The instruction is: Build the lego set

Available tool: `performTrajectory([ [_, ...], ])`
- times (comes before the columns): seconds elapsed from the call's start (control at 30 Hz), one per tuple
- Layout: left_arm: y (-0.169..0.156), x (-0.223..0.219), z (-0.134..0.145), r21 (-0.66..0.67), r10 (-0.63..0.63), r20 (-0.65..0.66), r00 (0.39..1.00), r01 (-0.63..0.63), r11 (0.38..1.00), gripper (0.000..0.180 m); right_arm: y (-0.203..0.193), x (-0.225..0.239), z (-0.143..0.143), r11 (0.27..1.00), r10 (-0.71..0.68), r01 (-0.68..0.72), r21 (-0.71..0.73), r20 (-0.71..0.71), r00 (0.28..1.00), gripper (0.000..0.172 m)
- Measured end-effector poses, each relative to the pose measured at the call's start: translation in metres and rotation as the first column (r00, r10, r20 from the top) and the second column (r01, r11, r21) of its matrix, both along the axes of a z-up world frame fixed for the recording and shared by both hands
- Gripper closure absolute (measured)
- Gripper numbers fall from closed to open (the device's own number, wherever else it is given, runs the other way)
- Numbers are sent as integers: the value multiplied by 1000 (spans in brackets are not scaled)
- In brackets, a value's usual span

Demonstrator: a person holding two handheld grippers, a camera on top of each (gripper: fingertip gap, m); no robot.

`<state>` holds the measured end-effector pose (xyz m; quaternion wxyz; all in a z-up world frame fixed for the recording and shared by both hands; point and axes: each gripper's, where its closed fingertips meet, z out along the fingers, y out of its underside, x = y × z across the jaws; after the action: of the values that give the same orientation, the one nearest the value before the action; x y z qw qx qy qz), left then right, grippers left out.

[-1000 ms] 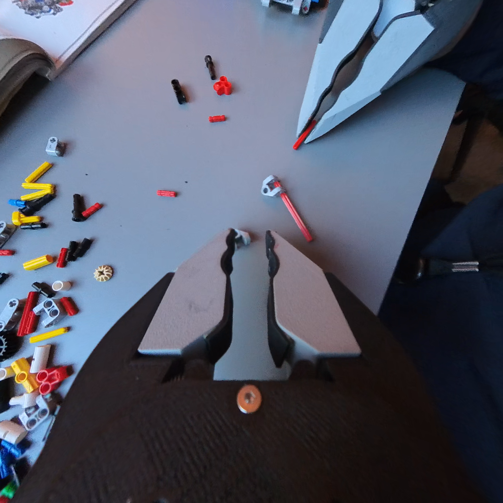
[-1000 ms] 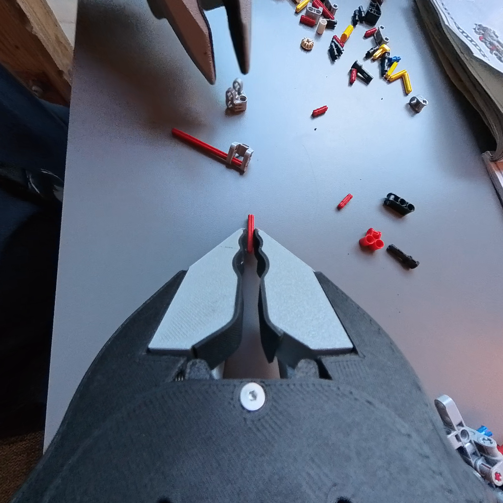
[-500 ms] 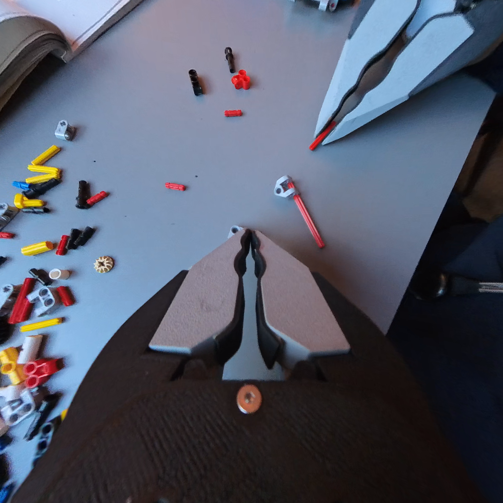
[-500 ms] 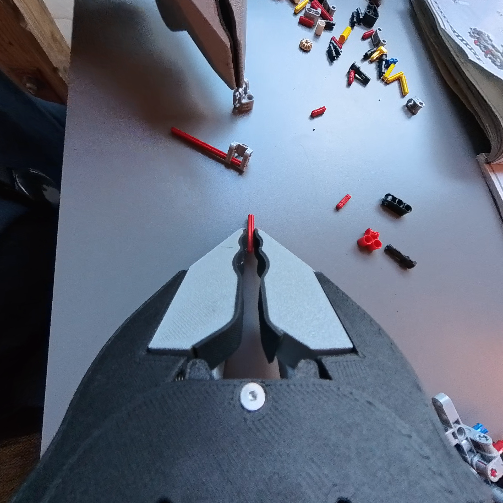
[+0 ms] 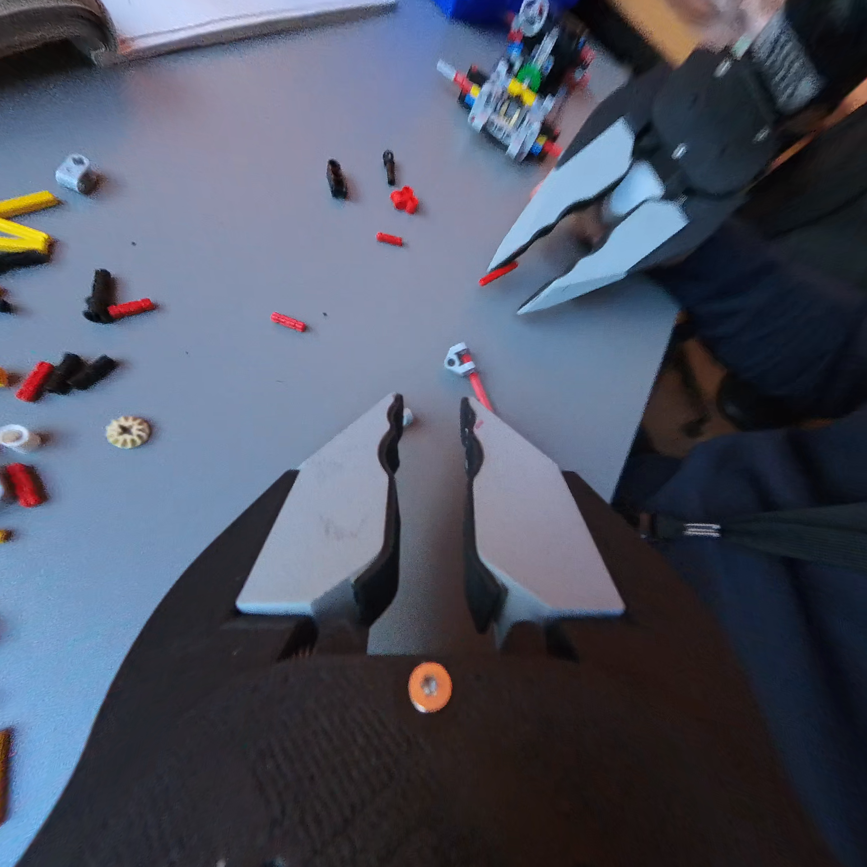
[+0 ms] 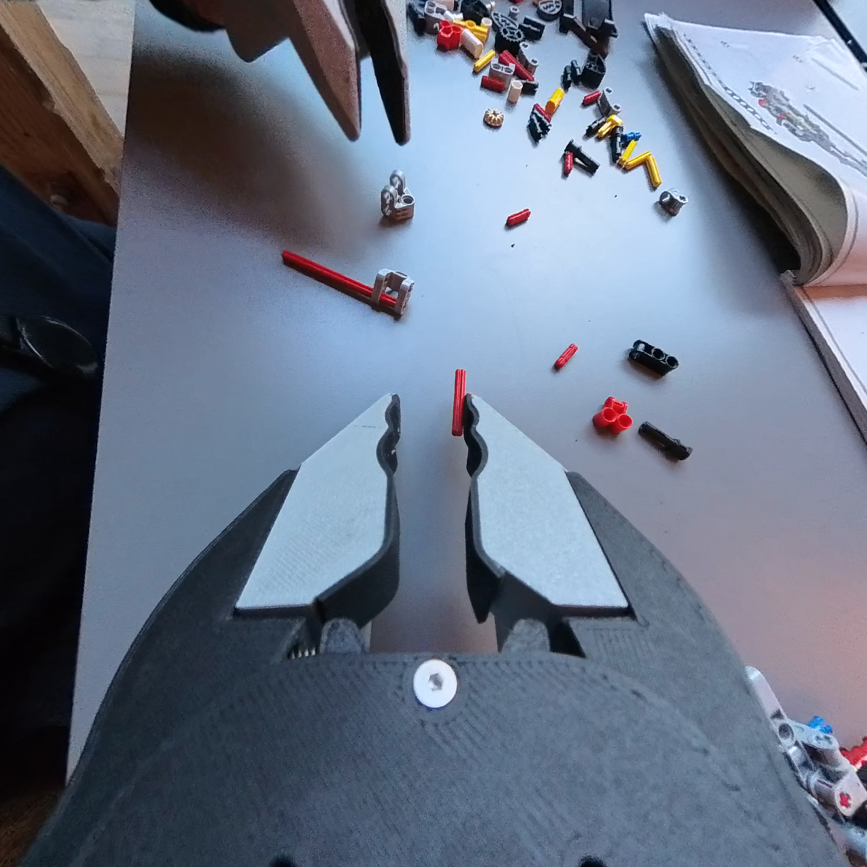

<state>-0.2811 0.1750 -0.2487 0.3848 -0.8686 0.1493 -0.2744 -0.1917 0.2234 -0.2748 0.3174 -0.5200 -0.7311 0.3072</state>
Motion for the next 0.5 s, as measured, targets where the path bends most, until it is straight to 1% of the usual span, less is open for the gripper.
performTrajectory([
  [0.1,2,0,-16,-16,-17,-205,979,14,1000,163,1,0,-4,1000,-7,7,23,23,1000,149],
  [0.17,3,-2,-28,-45,-26,-287,958,14,999,167,2,-1,-6,999,-16,15,35,29,999,149],
  [0.2,4,-1,-29,-33,-22,-299,954,13,999,171,2,-1,-7,999,-18,17,38,36,999,148],
  [0.23,4,-1,-29,-33,-23,-306,952,14,999,171,3,-1,-8,999,-23,21,39,45,999,147],
  [0.3,4,-1,-26,-24,-20,-292,956,14,1000,175,4,-2,-9,999,-27,26,22,48,999,148],
  [0.33,5,-1,-23,-8,-8,-263,965,6,1000,175,4,-2,-9,1000,-30,29,8,53,998,147],
  [0.37,6,1,-17,8,-2,-195,981,3,1000,175,5,-2,-9,999,-35,35,-5,59,998,146],
  [0.4,6,6,-7,26,-5,-77,997,7,1000,175,6,-2,-9,999,-40,41,-12,60,997,145],
  [0.43,7,10,7,46,-5,75,997,2,999,176,6,-2,-8,999,-43,43,-13,50,998,142],
  [0.47,8,11,23,58,-2,238,971,-12,998,175,6,-2,-4,999,-44,44,-8,23,999,140],
  [0.5,8,11,37,61,-4,393,920,-22,998,175,7,-3,2,999,-45,45,4,-17,999,141],
])
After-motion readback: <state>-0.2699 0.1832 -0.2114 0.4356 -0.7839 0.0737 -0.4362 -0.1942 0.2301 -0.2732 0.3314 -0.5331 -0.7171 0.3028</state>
